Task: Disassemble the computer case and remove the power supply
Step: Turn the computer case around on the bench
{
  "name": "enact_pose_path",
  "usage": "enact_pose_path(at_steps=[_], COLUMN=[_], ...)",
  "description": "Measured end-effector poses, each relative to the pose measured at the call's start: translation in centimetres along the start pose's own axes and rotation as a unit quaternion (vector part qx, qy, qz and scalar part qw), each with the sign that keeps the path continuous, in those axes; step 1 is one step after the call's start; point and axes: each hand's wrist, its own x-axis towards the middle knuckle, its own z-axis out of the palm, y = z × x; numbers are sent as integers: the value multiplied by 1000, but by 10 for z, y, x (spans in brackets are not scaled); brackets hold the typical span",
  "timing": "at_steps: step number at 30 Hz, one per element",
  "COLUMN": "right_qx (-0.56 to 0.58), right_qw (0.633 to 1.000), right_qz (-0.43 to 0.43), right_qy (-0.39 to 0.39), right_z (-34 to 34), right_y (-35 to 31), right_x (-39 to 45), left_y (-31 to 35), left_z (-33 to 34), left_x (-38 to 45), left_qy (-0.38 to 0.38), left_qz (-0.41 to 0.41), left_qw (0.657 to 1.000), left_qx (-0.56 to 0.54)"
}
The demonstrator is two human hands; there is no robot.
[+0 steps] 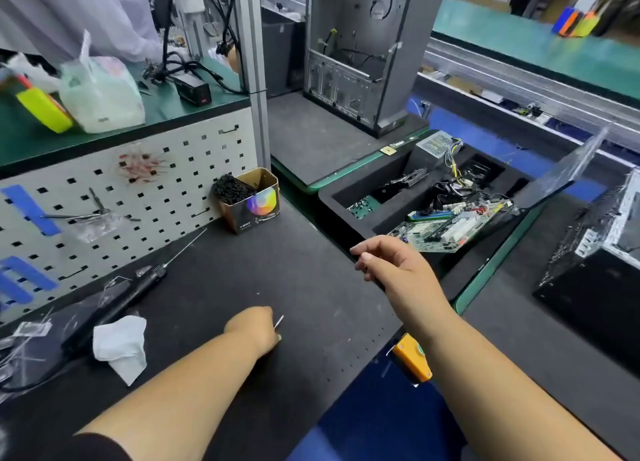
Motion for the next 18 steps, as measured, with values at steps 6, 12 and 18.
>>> enact_pose_path(at_steps=[6, 12, 18], right_qx=[6, -6, 1], right_qw=[1000, 999, 999], right_qz=[11, 31, 40], right_qy=[-5, -13, 17], right_z=[-11, -38, -74], right_y=[12, 26, 29], right_x=[2, -1, -13], left_y=[2, 31, 106], left_z=[-1, -33, -76], left_x=[0, -7, -36], left_qy=[23, 88, 118], left_qz=[-1, 77, 166], left_qw=[1000, 986, 935], left_qx=[0, -120, -290])
